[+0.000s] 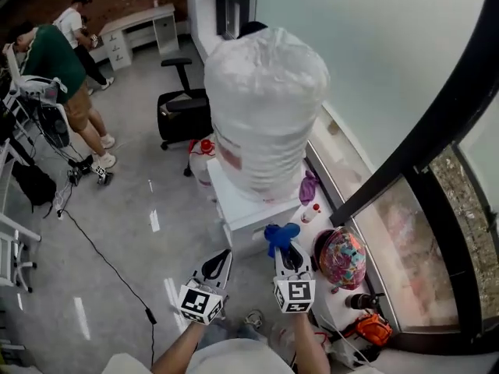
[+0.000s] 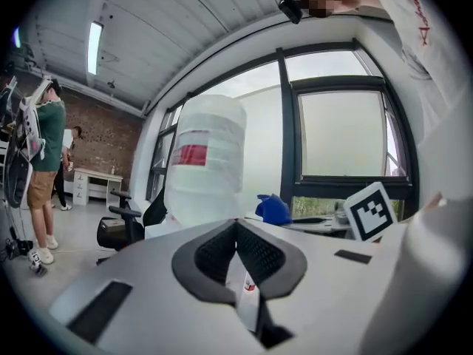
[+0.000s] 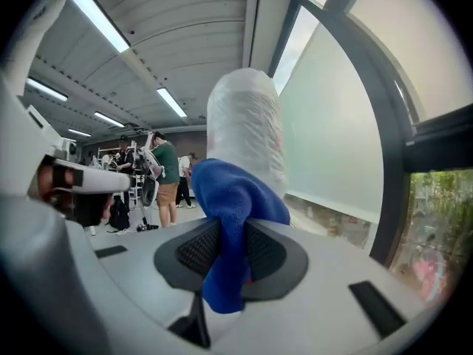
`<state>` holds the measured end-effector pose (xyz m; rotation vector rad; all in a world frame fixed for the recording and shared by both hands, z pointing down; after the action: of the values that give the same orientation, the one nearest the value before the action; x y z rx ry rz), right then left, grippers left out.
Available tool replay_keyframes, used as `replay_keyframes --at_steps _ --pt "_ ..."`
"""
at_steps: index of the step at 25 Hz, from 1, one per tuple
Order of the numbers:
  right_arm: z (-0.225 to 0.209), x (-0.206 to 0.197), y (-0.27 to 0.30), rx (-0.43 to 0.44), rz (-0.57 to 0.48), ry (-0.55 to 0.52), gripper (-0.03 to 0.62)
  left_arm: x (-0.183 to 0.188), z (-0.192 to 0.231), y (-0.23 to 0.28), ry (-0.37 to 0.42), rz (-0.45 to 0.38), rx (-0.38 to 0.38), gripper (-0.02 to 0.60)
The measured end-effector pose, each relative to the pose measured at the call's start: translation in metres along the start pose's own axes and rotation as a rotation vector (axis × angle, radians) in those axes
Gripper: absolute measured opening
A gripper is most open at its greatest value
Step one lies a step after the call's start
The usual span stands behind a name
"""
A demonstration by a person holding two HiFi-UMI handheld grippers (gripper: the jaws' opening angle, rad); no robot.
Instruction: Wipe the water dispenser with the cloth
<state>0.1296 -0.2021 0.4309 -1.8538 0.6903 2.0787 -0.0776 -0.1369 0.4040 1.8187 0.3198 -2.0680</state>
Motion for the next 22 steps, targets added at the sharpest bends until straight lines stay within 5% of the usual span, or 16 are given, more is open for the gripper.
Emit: replay_keyframes --at_steps 10,22 --pt "0.038 0.033 -0.049 0.032 -0.028 0.023 0.097 0.042 -0.022 -0.006 0.028 -0.041 -0.057 0.011" --pt "0.067 0.026 -0.098 0.048 -0.033 0.075 0.097 0.027 -0.049 -0.058 -0.004 -0.023 -0.047 0.011"
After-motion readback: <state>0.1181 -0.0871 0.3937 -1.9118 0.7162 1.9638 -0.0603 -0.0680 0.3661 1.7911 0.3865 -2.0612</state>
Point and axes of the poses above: the fingertips, and each gripper's own axes: y forward along the fingers, z to its left, x out of its top, the point moved 8 cm from there along -y, backward along the fingers, and after that the axes turned 2 degrees about -y, right-handed, at the moved point
